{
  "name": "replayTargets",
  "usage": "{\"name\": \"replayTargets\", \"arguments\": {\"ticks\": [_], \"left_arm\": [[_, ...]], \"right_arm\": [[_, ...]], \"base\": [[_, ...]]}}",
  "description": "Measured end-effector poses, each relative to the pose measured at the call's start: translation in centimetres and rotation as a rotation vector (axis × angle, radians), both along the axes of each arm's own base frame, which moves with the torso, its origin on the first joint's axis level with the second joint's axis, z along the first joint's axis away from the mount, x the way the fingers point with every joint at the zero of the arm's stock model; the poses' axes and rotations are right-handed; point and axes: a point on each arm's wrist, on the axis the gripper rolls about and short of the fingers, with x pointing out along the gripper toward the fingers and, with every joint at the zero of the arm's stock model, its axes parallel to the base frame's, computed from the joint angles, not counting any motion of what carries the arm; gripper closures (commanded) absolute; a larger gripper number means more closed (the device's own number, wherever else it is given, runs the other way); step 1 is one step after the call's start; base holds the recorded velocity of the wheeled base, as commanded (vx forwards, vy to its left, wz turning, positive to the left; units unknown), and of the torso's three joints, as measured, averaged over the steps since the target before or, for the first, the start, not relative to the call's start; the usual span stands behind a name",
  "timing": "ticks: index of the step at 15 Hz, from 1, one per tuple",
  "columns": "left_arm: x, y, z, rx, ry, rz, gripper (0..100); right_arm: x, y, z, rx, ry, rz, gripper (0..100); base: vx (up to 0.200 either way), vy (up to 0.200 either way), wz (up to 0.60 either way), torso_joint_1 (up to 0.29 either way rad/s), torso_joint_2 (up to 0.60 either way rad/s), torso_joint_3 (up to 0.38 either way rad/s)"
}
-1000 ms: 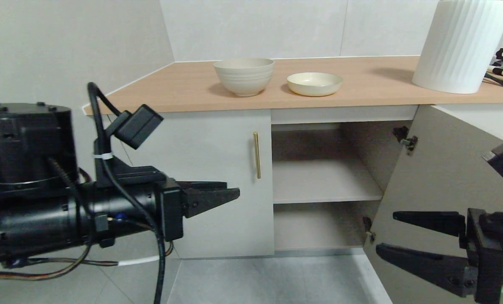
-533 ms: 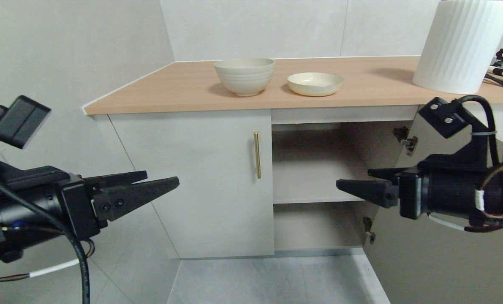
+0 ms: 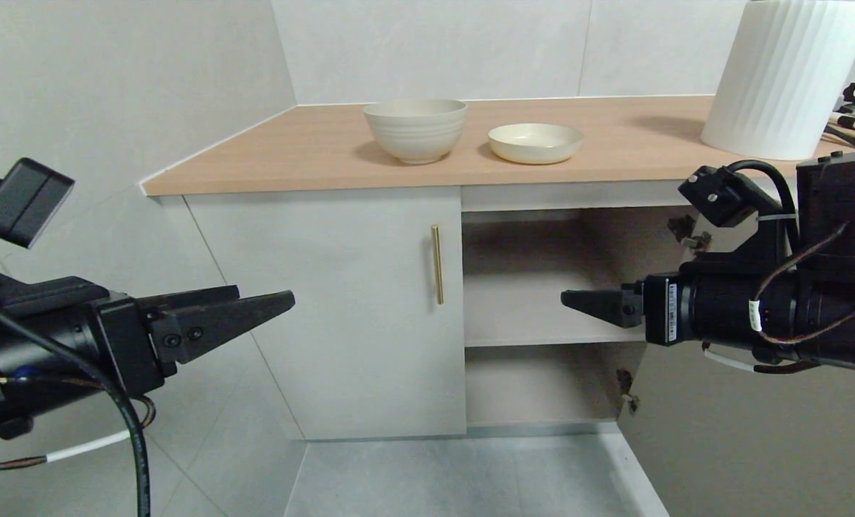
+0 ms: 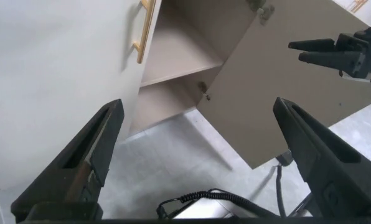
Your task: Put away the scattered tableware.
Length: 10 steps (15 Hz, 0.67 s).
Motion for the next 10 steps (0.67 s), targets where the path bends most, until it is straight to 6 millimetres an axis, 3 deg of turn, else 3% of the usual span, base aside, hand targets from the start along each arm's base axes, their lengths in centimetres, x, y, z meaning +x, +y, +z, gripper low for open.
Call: {"name": "replayTargets", "arguments": {"ticks": [10], "left_arm": [[0.13, -0.05, 0.1, -0.003, -0.009, 0.0, 0]], "right_arm": [[-0.7, -0.03, -0.63, 0.011, 0.016, 0.02, 0]], "base": [[0.2, 0.0, 0.0, 0.003, 0.0, 0.002]]}}
